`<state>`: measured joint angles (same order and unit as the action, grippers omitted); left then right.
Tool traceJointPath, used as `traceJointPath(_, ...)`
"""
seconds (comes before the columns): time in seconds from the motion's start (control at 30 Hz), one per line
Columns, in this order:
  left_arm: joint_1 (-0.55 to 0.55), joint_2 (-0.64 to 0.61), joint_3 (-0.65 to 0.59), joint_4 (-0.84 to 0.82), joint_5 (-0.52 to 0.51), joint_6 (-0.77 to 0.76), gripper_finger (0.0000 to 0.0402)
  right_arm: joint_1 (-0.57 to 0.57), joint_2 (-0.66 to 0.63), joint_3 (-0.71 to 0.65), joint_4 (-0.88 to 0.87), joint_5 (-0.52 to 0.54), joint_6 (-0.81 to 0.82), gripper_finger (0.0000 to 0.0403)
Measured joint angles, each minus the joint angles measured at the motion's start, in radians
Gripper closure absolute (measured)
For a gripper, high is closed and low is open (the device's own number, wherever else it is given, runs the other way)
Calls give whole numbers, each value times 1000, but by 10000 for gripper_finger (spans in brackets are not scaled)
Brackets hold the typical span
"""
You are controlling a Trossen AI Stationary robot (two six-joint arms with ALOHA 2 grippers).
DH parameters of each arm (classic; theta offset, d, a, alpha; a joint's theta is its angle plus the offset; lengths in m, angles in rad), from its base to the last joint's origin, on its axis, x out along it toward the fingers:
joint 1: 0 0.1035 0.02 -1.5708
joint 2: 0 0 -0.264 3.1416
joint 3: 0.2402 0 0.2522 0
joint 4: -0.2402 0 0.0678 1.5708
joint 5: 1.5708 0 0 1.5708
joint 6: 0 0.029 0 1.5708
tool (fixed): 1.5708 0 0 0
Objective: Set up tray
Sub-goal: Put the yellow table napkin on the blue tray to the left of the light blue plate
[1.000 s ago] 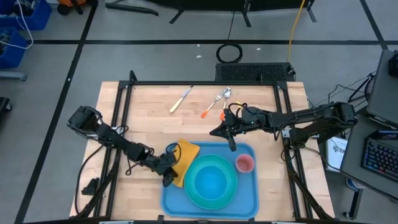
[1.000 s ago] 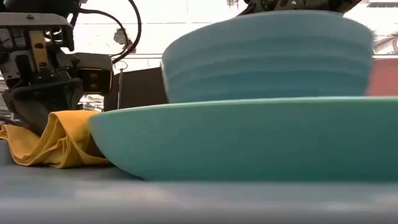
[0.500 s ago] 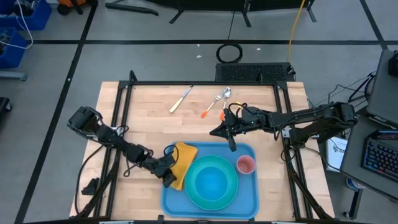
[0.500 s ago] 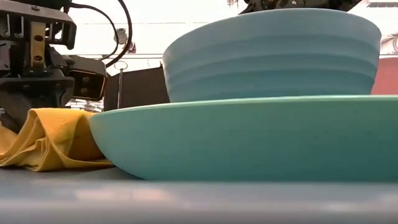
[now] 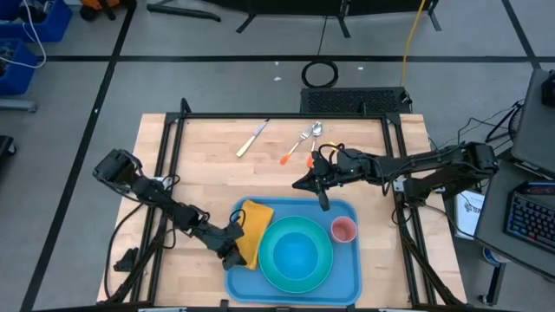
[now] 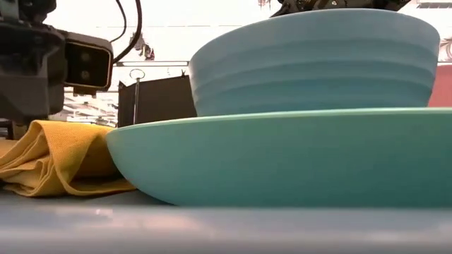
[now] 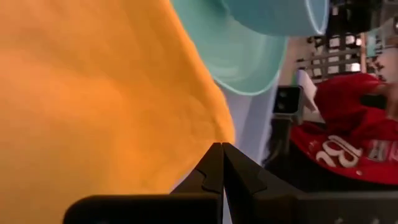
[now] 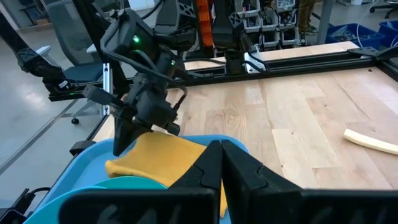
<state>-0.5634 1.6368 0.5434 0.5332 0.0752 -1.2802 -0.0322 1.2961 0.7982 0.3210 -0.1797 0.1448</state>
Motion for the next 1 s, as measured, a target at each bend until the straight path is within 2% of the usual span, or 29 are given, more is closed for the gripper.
traceJointPath(0.13,1,0,0,-13,-53,13,400,0,0,0,0,0,0,403)
traceJointPath(0.3,14,-7,0,-125,-99,11,400,1,0,-15,27,-3,0,403)
traceJointPath(0.4,14,-47,12,-224,-133,19,401,1,0,-54,72,-3,12,403)
traceJointPath(0.5,6,-116,39,-392,-196,39,401,-1,0,-89,118,-4,29,403)
traceJointPath(0.6,-3,-163,104,-545,-243,113,401,-1,0,-103,117,-4,29,403)
traceJointPath(0.73,-27,-163,216,-784,-289,237,401,-1,0,-103,124,-3,27,403)
traceJointPath(0.9,-42,-69,342,-1000,-260,356,401,-1,0,-103,123,-4,23,403)
traceJointPath(1.0,-50,-10,405,-1007,-247,431,401,-1,0,-103,114,-4,23,403)
